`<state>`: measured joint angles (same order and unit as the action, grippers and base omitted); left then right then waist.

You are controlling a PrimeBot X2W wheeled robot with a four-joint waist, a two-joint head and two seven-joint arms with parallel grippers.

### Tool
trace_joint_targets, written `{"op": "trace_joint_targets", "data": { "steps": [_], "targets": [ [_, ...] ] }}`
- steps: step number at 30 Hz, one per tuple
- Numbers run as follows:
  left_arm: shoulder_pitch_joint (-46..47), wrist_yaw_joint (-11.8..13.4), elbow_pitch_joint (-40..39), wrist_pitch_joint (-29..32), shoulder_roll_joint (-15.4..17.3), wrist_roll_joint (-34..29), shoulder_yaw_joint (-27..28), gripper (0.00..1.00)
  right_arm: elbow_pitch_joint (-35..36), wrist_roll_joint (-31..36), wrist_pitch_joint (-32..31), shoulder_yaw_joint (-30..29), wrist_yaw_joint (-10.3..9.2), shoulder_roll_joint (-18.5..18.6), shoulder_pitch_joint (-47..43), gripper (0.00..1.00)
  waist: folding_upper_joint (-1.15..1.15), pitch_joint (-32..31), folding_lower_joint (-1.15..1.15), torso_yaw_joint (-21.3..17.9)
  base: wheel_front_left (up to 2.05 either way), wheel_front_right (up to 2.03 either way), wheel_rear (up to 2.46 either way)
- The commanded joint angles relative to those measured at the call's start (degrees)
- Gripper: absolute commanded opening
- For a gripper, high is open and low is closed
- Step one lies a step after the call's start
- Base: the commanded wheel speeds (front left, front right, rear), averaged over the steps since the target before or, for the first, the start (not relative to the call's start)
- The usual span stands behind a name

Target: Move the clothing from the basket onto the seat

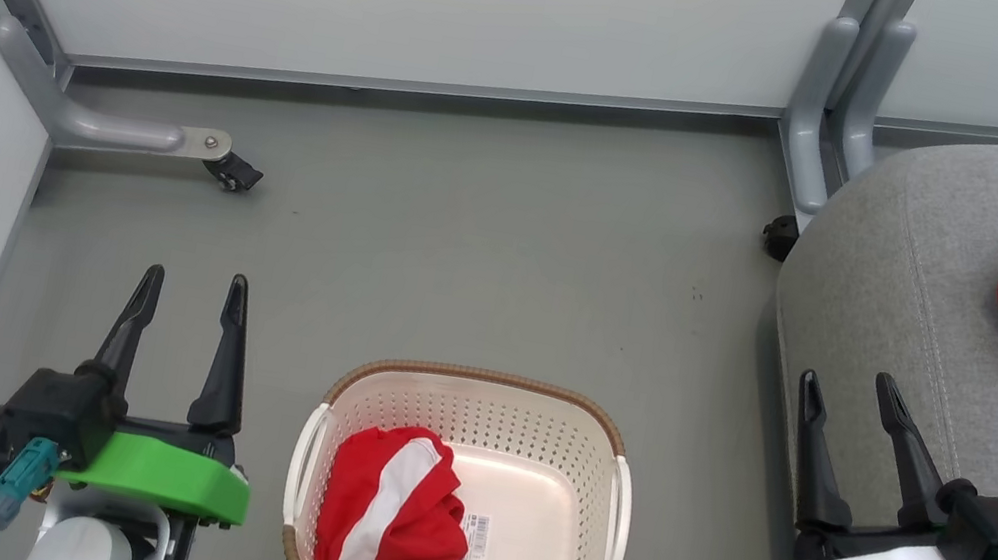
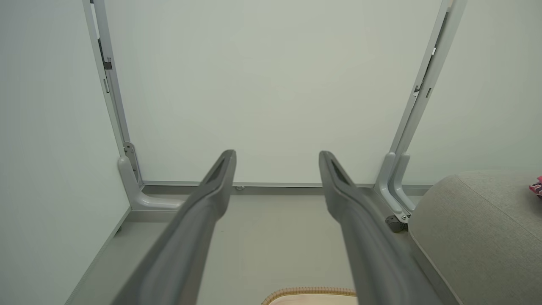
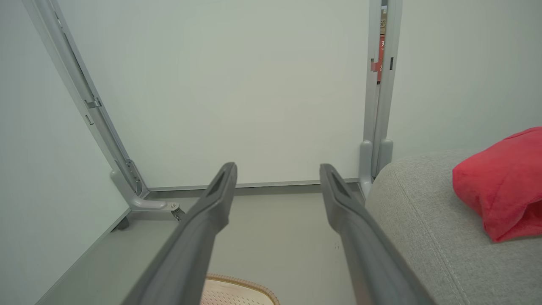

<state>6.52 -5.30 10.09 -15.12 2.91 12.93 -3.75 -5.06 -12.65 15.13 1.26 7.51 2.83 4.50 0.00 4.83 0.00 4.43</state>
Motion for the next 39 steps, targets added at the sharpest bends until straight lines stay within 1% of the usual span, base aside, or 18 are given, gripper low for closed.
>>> {"op": "trace_joint_targets", "data": {
  "steps": [1, 11, 27, 35, 39],
  "targets": [
    [-0.86, -0.02, 0.05, -0.05, 0.0, -0.7, 0.28, 1.0, -0.17, -0.35, 0.03, -0.04, -0.04, 0.14, -0.79, 1.0, 0.0, -0.35, 0.0, 0.31, 0.0, 0.0, 0.0],
    [-1.87, -0.18, 0.1, -0.05, -0.01, -0.89, 0.53, 1.0, -0.96, 0.2, 0.03, 0.03, -0.04, 0.13, -1.31, 1.0, 0.0, -1.22, 0.0, 0.79, 0.0, 0.0, 0.0],
    [-1.38, -0.37, 0.19, -0.05, -0.01, -1.15, 0.6, 1.0, -1.4, -0.21, 0.03, 0.22, -0.04, 0.13, -0.49, 1.0, 0.0, -1.07, 0.0, 0.27, 0.0, 0.0, 0.0],
    [3.09, -1.3, 2.49, -0.05, 0.0, -2.0, -0.15, 1.0, -0.52, -0.18, 0.03, 0.77, -0.04, 0.13, 1.8, 1.0, 0.0, 1.05, 0.0, -1.1, 0.0, 0.0, 0.0],
    [6.67, -1.82, 5.58, -0.05, 1.0, -3.33, -1.54, 1.0, 0.07, 0.21, 0.03, 1.44, -0.04, 0.13, 4.0, 1.0, 0.0, 3.22, 0.0, -2.83, 0.0, 0.0, 0.0]
  ]
}}
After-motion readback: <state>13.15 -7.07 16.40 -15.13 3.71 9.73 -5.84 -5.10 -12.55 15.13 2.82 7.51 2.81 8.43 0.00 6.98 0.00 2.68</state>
